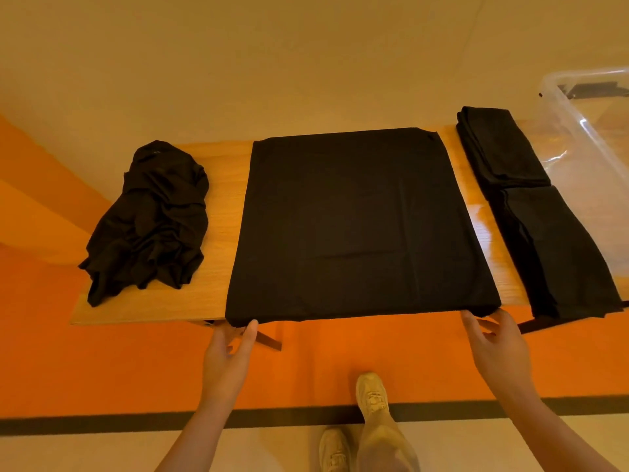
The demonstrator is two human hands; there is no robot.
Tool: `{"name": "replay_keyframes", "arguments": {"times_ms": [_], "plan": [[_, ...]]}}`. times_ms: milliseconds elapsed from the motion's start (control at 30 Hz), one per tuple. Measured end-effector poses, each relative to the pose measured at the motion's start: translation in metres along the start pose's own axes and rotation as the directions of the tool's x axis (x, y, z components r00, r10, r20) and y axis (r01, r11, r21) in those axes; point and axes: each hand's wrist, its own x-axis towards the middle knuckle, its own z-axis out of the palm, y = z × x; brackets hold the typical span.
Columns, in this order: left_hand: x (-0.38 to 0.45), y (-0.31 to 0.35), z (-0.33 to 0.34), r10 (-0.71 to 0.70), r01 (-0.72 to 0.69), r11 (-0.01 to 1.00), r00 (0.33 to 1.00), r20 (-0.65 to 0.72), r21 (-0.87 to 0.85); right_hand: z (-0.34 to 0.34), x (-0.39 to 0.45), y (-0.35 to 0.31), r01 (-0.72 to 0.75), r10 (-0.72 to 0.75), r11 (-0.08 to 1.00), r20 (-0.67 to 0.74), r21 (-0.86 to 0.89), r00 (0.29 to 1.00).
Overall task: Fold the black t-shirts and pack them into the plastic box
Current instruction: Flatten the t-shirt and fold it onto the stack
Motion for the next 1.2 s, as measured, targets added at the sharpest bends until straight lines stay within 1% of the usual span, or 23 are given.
{"name": "replay_keyframes", "arguments": {"times_ms": [133,200,300,400,467,500,567,667,767,833,933,1033,1133,1200], "plan": [[-0.001,0.006,-0.003,-0.092,0.09,0.986,0.996,-0.003,-0.14,-0.003,-0.006,0.001,0.01,-0.01,0.997,-0.008,0.076,1.0],[0.001,0.01,-0.004,-0.151,0.143,0.959,0.988,-0.013,-0.243,-0.006,-0.007,0.003,-0.006,0.008,0.984,-0.009,0.18,1.0],[0.001,0.011,-0.006,-0.221,0.196,0.926,0.974,-0.043,-0.324,-0.011,-0.008,-0.002,-0.036,0.034,0.939,0.012,0.341,0.999],[0.0,0.011,-0.008,-0.244,0.203,0.907,0.968,-0.066,-0.37,-0.017,-0.007,-0.006,-0.1,0.082,0.86,0.058,0.5,0.995],[-0.001,0.013,-0.011,-0.244,0.199,0.898,0.967,-0.07,-0.391,-0.02,-0.006,-0.009,-0.136,0.119,0.815,0.066,0.564,0.991],[-0.002,0.015,-0.013,-0.242,0.194,0.895,0.968,-0.071,-0.401,-0.022,-0.006,-0.012,-0.135,0.122,0.804,0.061,0.579,0.991],[-0.005,0.019,-0.015,-0.215,0.161,0.898,0.973,-0.088,-0.41,-0.023,-0.009,-0.018,-0.088,0.093,0.811,0.021,0.579,0.995],[-0.012,0.027,-0.018,-0.107,0.046,0.938,0.981,-0.159,-0.344,-0.026,-0.016,-0.03,0.022,0.005,0.845,-0.05,0.535,0.999],[-0.017,0.029,-0.023,0.028,-0.072,0.959,0.987,-0.161,-0.276,-0.033,-0.019,-0.03,0.113,-0.087,0.869,-0.076,0.481,0.993],[-0.017,0.029,-0.027,0.068,-0.094,0.976,0.988,-0.135,-0.197,-0.042,-0.02,-0.03,0.137,-0.134,0.88,-0.039,0.455,0.99],[-0.013,0.028,-0.037,0.099,-0.101,0.995,0.993,-0.056,-0.023,-0.054,-0.021,-0.033,0.132,-0.177,0.913,0.082,0.386,0.981],[-0.008,0.028,-0.048,0.153,-0.157,0.975,0.988,0.033,0.16,-0.062,-0.019,-0.037,0.195,-0.235,0.948,0.139,0.251,0.962],[-0.004,0.029,-0.057,0.265,-0.255,0.913,0.964,0.013,0.319,-0.07,-0.019,-0.042,0.233,-0.266,0.953,0.166,0.193,0.95],[-0.001,0.03,-0.061,0.353,-0.325,0.868,0.936,-0.007,0.376,-0.075,-0.018,-0.042,0.242,-0.265,0.956,0.135,0.168,0.955]]}}
